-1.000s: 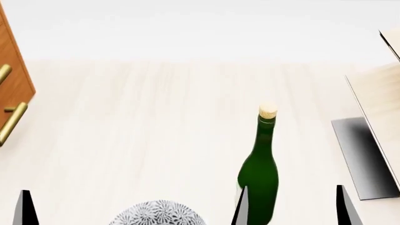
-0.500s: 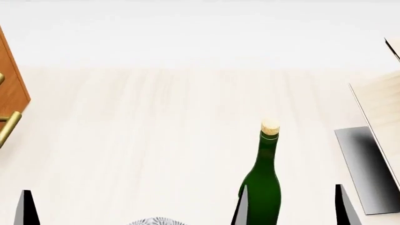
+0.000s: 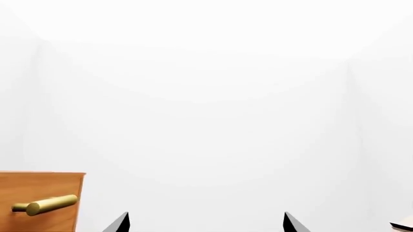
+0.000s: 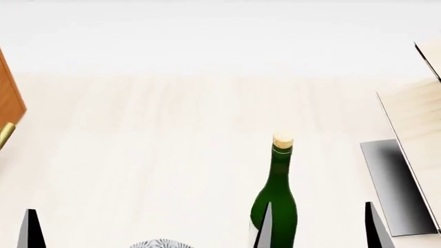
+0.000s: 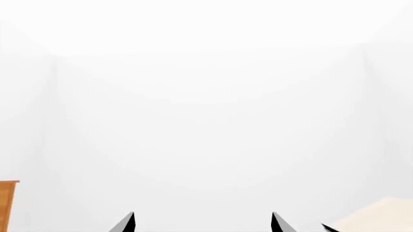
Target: Put the wine bottle on the wine rack.
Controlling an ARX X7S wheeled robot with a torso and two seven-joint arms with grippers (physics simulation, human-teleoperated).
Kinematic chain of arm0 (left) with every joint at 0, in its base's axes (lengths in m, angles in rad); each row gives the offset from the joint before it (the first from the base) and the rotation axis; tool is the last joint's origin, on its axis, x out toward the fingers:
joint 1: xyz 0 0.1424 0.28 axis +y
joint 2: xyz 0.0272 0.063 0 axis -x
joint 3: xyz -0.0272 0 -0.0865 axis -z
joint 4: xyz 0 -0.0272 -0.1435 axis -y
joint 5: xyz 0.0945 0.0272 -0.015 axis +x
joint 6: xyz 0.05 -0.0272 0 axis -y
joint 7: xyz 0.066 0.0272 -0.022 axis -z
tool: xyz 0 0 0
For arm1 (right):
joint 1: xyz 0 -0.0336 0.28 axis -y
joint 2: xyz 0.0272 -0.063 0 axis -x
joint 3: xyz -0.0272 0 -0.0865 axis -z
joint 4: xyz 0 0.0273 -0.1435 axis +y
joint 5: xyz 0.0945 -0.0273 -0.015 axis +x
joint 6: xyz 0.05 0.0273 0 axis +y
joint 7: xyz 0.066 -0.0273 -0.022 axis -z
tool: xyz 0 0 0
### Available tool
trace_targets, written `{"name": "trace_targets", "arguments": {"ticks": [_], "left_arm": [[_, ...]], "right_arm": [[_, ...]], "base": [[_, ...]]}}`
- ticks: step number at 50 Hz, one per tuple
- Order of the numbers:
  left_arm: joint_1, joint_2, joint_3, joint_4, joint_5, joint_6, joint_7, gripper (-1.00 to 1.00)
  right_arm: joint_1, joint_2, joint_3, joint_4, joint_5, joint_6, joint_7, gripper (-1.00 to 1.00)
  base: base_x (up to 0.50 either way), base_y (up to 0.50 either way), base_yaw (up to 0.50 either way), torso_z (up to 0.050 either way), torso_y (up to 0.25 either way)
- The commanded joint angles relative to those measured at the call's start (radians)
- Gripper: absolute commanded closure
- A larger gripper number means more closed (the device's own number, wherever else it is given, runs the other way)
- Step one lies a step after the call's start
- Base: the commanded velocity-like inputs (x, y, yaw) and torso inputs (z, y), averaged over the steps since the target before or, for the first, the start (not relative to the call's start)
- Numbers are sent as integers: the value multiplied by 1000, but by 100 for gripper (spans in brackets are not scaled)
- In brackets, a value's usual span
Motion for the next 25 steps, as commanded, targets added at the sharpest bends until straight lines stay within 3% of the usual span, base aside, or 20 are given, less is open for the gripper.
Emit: {"name": "trace_targets", "arguments": {"ticks": [1, 25], "left_arm": [[-1, -4, 4, -1, -1, 0, -5, -100], [-5, -13, 10, -7, -4, 4, -14, -100]], "right_arm": [[2, 5, -4, 0, 4, 3, 5, -100], [5, 16, -9, -1, 8, 4, 13, -100]], "base": [[0, -98, 0, 0, 0], [0, -102, 0, 0, 0]]}}
